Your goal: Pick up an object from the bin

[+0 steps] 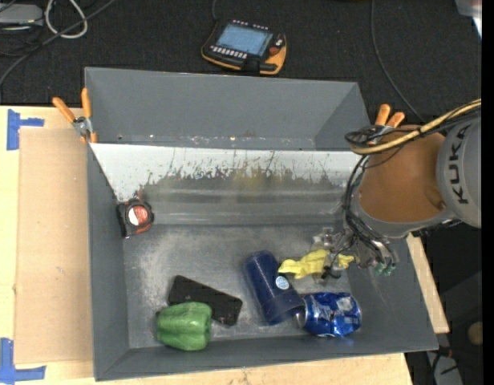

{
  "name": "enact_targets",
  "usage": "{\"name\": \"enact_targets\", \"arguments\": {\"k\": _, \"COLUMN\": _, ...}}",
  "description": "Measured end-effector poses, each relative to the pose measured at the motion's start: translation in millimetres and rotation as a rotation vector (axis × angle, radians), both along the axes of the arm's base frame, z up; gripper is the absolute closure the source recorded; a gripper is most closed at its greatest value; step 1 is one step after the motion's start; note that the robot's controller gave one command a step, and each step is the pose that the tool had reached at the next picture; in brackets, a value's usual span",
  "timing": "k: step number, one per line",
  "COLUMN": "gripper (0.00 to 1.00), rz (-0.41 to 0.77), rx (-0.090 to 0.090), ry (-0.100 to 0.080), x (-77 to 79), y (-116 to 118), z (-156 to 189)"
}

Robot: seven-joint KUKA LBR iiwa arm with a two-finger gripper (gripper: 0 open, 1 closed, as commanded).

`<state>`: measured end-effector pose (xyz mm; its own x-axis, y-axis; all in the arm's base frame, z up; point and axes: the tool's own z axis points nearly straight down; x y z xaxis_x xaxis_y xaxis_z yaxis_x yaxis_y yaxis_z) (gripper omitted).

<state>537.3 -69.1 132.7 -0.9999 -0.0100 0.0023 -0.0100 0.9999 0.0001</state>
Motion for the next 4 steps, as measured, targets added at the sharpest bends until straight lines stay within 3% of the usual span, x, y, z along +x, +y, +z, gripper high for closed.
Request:
{"name": "enact_targets", "arguments": {"k": 1, "gripper": 0.00, "rz": 0.000, "rx": 0.000, "ry": 0.000, "x": 0.0, "y": 0, "z": 0}}
{"name": "enact_targets", "arguments": {"k": 2, "gripper": 0.00, "rz": 0.004, "rx": -0.001, "ry": -0.005, "x": 6.4, "y": 2, "z": 56}}
{"name": "enact_targets", "arguments": {"k": 3, "gripper": 0.00, "rz": 0.008, "rx": 0.001, "ry": 0.007, "x": -2.1, "y": 6, "z": 67}}
{"name": "enact_targets", "arguments": {"k": 4, "gripper": 0.00, "rz": 0.011, "rx": 0.000, "ry": 0.001, "x": 38.1, "y": -7, "z": 57}}
